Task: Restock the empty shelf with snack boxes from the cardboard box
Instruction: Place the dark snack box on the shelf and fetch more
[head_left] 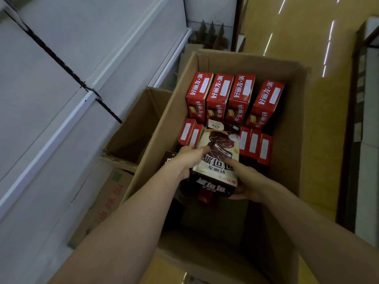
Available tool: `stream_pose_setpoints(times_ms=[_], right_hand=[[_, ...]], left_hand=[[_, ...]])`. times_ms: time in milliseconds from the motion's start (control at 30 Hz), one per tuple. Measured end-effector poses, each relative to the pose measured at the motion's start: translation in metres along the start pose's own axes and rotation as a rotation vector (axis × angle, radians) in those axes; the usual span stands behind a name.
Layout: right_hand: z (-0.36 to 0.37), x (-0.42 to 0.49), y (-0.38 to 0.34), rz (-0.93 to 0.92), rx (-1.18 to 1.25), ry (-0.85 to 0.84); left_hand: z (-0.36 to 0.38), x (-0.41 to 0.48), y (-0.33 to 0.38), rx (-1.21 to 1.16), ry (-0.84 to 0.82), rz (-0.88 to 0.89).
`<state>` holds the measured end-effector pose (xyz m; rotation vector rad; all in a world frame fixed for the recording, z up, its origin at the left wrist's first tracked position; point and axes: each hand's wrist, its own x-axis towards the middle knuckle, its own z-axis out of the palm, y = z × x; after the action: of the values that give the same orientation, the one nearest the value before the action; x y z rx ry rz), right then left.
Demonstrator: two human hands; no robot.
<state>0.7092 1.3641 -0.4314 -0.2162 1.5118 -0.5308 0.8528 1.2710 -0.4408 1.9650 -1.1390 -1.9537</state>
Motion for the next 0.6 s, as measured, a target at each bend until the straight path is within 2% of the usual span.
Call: stream_pose_setpoints(times_ms=[100,167,367,500,600], right_hand=[[-0.004,-0.018,-0.006,-0.016,0.141,-0.103],[-0.003,-0.032,-0.012,-0.06,0.16,-0.105],[-0.009,-0.082,-0.023,-0.192,0.071,-0.081],[-0.025,-0.123,-0.022,-0.288,-0.079,-0.081],[-0.038,-0.165,-0.021,-0.367,-0.219,-0.008]], left_hand=[[-0.004,-0.014,0.001,-0.134,-0.068,-0.053],[-0.006,-0.022,0.002,-0.221,-0.101,-0.072],[-0.005,-0.058,0.025,-0.302,-0.201,-0.029],[-0.005,-0.089,0.051,-0.297,-0.213,0.075],[-0.004,-0.117,0.069,-0.319,-0.265,0.181]])
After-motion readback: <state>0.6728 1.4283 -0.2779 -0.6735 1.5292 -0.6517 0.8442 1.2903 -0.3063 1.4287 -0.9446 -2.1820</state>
